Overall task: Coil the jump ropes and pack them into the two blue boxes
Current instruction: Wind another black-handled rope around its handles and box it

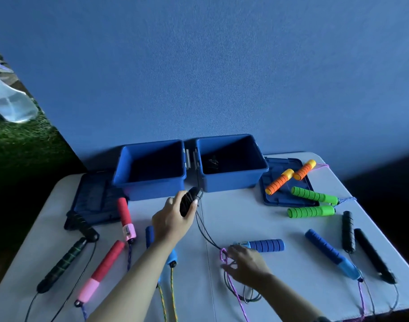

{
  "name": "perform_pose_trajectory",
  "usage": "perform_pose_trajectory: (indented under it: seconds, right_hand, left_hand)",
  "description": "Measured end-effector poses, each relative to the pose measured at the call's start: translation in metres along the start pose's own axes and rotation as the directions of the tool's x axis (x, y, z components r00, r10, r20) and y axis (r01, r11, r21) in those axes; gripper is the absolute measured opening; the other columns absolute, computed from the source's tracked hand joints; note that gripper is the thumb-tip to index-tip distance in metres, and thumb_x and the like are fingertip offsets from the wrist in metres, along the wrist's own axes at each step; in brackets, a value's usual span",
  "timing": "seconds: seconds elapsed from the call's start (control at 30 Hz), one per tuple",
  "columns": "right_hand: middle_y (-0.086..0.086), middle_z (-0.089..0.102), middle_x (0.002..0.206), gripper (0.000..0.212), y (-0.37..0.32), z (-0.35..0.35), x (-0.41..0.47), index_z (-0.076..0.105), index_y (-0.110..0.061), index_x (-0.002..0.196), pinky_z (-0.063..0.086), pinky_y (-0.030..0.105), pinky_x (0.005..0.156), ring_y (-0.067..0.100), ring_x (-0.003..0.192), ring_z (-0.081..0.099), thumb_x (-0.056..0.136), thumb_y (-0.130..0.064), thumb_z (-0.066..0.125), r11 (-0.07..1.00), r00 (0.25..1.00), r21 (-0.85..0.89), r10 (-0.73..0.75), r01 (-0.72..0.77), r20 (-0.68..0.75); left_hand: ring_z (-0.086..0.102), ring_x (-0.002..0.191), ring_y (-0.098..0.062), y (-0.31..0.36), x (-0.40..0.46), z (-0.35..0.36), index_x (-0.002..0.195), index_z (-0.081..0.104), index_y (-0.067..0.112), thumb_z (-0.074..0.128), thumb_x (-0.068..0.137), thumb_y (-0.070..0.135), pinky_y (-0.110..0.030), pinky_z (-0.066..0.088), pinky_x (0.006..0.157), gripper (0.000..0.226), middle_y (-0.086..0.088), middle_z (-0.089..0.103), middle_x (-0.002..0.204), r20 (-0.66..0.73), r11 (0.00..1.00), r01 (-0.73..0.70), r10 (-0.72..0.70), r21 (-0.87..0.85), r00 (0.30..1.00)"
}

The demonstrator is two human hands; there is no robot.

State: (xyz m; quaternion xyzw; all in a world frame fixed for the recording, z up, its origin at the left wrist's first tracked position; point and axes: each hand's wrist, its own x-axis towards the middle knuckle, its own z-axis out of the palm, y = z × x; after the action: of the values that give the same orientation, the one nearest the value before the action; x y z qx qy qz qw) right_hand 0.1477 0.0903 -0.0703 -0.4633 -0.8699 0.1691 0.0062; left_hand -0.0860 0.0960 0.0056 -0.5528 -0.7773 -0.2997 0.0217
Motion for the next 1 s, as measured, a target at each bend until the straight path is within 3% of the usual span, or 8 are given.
perform_pose_trajectory:
  seconds: [0.13, 0.2, 0.27, 0.33, 0.47, 0.6, 0.7, 1.0]
  right_hand:
    - [-0.016, 0.057, 0.064, 0.060, -0.008, 0.016, 0.001, 0.054, -0.035, 0.080, 0.043, 0.022, 0.036, 0.007, 0.051, 0.059, 0.028, -0.053, 0.075, 0.996, 0.996, -0.059, 0.064, -0.060, 0.066]
    - [-0.011, 0.061, 0.074, 0.057, -0.013, 0.010, -0.002, 0.047, -0.030, 0.090, 0.048, 0.029, 0.044, 0.014, 0.061, 0.063, 0.042, -0.035, 0.077, 0.994, 0.997, -0.085, 0.072, -0.072, 0.005]
    - [-0.002, 0.064, 0.097, 0.036, -0.017, -0.002, -0.005, 0.051, -0.026, 0.104, 0.048, 0.033, 0.069, 0.024, 0.089, 0.064, 0.070, -0.019, 0.062, 0.991, 0.991, -0.029, 0.128, -0.127, 0.023]
    - [0.004, 0.063, 0.105, 0.027, -0.013, -0.008, -0.003, 0.055, -0.017, 0.105, 0.040, 0.027, 0.069, 0.027, 0.097, 0.060, 0.079, -0.015, 0.052, 0.974, 0.970, 0.019, 0.225, -0.227, 0.091]
    - [0.004, 0.059, 0.094, 0.023, -0.004, -0.015, -0.008, 0.050, -0.022, 0.092, 0.040, 0.030, 0.062, 0.029, 0.084, 0.059, 0.071, -0.014, 0.051, 0.913, 0.945, 0.245, 0.323, -0.325, 0.051]
    - [-0.004, 0.056, 0.080, 0.051, 0.014, -0.020, -0.015, 0.054, -0.037, 0.094, 0.050, 0.031, 0.071, 0.023, 0.058, 0.058, 0.054, -0.007, 0.066, 0.984, 0.971, 0.040, 0.175, -0.171, -0.164]
    - [-0.001, 0.053, 0.073, 0.031, 0.024, -0.025, -0.015, 0.063, -0.030, 0.066, 0.050, 0.029, 0.056, 0.020, 0.049, 0.051, 0.052, -0.005, 0.074, 0.982, 0.957, -0.118, 0.113, -0.149, -0.267]
    - [0.002, 0.050, 0.086, 0.039, 0.048, -0.045, -0.005, 0.070, -0.026, 0.077, 0.052, 0.029, 0.055, 0.020, 0.050, 0.052, 0.038, -0.029, 0.071, 0.948, 0.975, -0.240, 0.185, -0.209, -0.120]
  left_hand:
    - [0.064, 0.063, -0.027, 0.004, 0.004, 0.002, 0.113, 0.054, 0.033, 0.036, 0.083, 0.066, -0.025, 0.040, 0.051, 0.048, 0.003, 0.064, 0.082, -0.008, 1.000, -0.006, 0.006, -0.003, 1.000]
    - [0.063, 0.060, -0.028, 0.002, 0.005, 0.007, 0.114, 0.053, 0.033, 0.035, 0.083, 0.067, -0.028, 0.045, 0.050, 0.049, 0.002, 0.063, 0.080, -0.008, 1.000, -0.012, 0.012, 0.013, 1.000]
    - [0.063, 0.060, -0.029, 0.000, 0.006, 0.010, 0.115, 0.053, 0.033, 0.034, 0.083, 0.068, -0.029, 0.047, 0.049, 0.051, 0.001, 0.063, 0.080, -0.005, 1.000, -0.010, 0.010, 0.023, 1.000]
    - [0.063, 0.059, -0.029, -0.002, 0.007, 0.012, 0.115, 0.054, 0.032, 0.033, 0.083, 0.068, -0.029, 0.046, 0.049, 0.053, 0.000, 0.062, 0.080, -0.014, 1.000, -0.011, 0.012, 0.028, 1.000]
    - [0.063, 0.057, -0.030, -0.002, 0.007, 0.014, 0.114, 0.056, 0.031, 0.033, 0.083, 0.068, -0.029, 0.045, 0.049, 0.054, 0.000, 0.062, 0.078, -0.029, 0.999, -0.008, 0.009, 0.031, 1.000]
    - [0.060, 0.052, -0.029, 0.002, 0.008, 0.015, 0.111, 0.058, 0.029, 0.036, 0.083, 0.066, -0.027, 0.042, 0.046, 0.051, 0.000, 0.060, 0.073, -0.017, 0.999, -0.034, 0.034, 0.030, 0.999]
    - [0.058, 0.048, -0.027, 0.006, 0.009, 0.018, 0.109, 0.060, 0.028, 0.039, 0.084, 0.064, -0.022, 0.035, 0.044, 0.049, 0.001, 0.058, 0.069, -0.015, 0.997, -0.071, 0.071, 0.029, 0.997]
    - [0.058, 0.045, -0.024, 0.010, 0.005, 0.022, 0.107, 0.064, 0.029, 0.038, 0.083, 0.064, -0.020, 0.031, 0.044, 0.049, 0.003, 0.061, 0.072, 0.011, 0.989, -0.108, 0.107, 0.098, 0.994]
